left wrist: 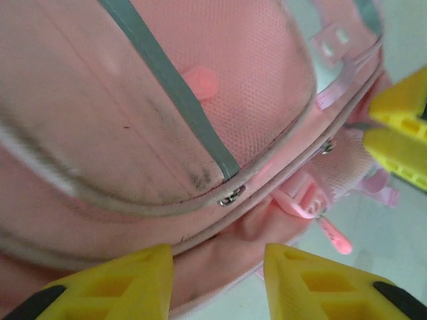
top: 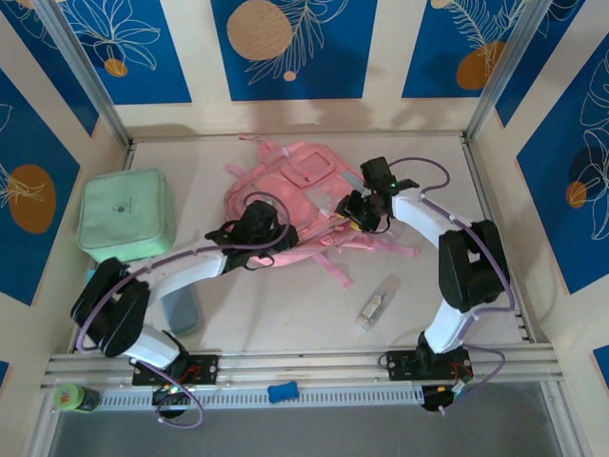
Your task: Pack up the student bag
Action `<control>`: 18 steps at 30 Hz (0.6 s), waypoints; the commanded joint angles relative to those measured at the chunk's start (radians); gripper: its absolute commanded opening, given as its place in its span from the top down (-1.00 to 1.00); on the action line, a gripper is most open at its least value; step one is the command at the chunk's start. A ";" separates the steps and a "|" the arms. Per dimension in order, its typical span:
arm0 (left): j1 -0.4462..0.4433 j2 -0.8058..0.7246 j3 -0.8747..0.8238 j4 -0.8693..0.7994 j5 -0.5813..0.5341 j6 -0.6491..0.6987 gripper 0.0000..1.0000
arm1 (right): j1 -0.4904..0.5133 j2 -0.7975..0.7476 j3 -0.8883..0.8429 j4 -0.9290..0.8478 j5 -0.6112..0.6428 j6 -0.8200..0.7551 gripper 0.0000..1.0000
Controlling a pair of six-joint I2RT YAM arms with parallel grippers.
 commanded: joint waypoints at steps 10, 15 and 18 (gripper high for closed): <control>-0.064 0.070 -0.070 0.085 0.005 0.007 0.48 | -0.045 0.142 0.096 0.024 -0.013 0.050 0.15; -0.061 0.095 -0.110 0.070 -0.010 0.013 0.51 | -0.065 0.154 0.069 0.130 -0.115 0.042 0.68; -0.055 0.112 -0.123 0.088 -0.012 0.010 0.57 | -0.062 0.118 0.052 0.159 -0.126 0.030 0.86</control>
